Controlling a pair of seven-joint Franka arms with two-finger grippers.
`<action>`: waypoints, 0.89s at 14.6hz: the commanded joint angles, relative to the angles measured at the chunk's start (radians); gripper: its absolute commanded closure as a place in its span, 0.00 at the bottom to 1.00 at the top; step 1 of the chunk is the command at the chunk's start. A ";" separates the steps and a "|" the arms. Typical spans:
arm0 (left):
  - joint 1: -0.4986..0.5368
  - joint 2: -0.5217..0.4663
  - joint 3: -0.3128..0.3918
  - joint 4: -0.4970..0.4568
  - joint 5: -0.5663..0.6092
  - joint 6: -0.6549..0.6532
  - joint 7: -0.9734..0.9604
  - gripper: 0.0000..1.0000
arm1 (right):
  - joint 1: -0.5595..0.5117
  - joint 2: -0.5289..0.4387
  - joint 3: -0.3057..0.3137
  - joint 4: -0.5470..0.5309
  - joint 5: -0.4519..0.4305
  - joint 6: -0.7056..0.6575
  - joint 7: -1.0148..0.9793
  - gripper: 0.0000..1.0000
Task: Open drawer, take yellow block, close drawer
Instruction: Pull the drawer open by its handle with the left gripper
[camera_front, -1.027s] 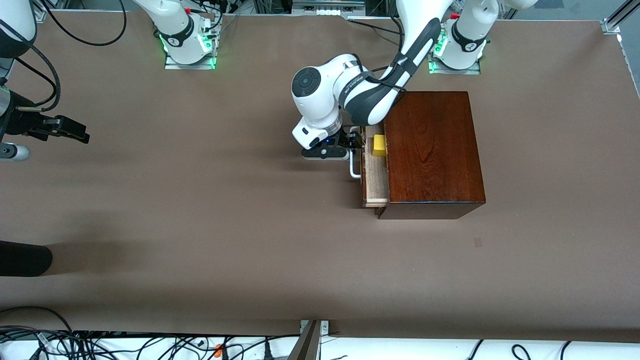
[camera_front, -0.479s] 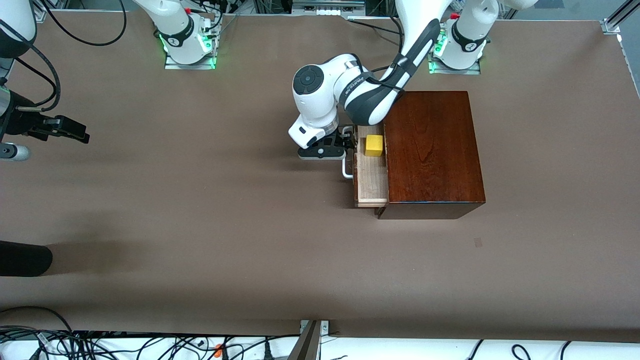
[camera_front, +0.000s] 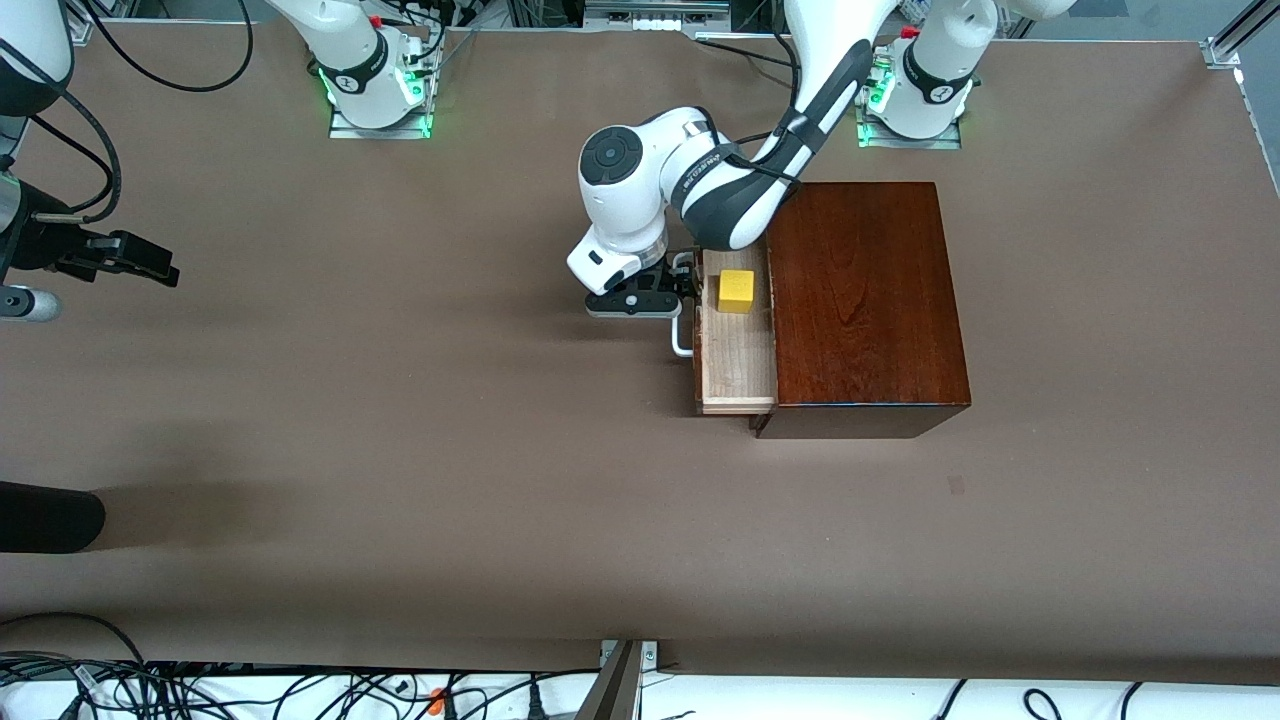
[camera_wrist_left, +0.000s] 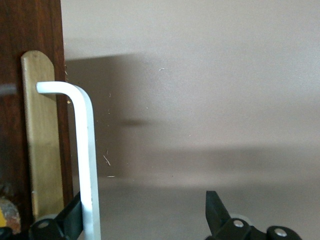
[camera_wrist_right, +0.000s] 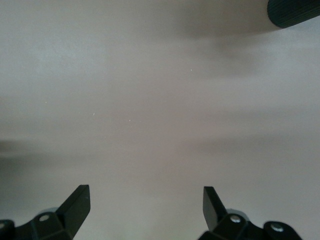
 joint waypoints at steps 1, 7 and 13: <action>-0.033 0.064 -0.013 0.091 -0.047 0.068 -0.001 0.00 | -0.009 -0.009 0.006 0.000 -0.008 -0.011 -0.016 0.00; -0.036 0.064 -0.013 0.114 -0.038 0.065 0.002 0.00 | -0.009 -0.009 0.006 0.000 -0.008 -0.011 -0.016 0.00; -0.028 0.025 -0.009 0.126 -0.029 -0.036 0.015 0.00 | -0.009 -0.008 0.006 0.000 -0.008 -0.011 -0.015 0.00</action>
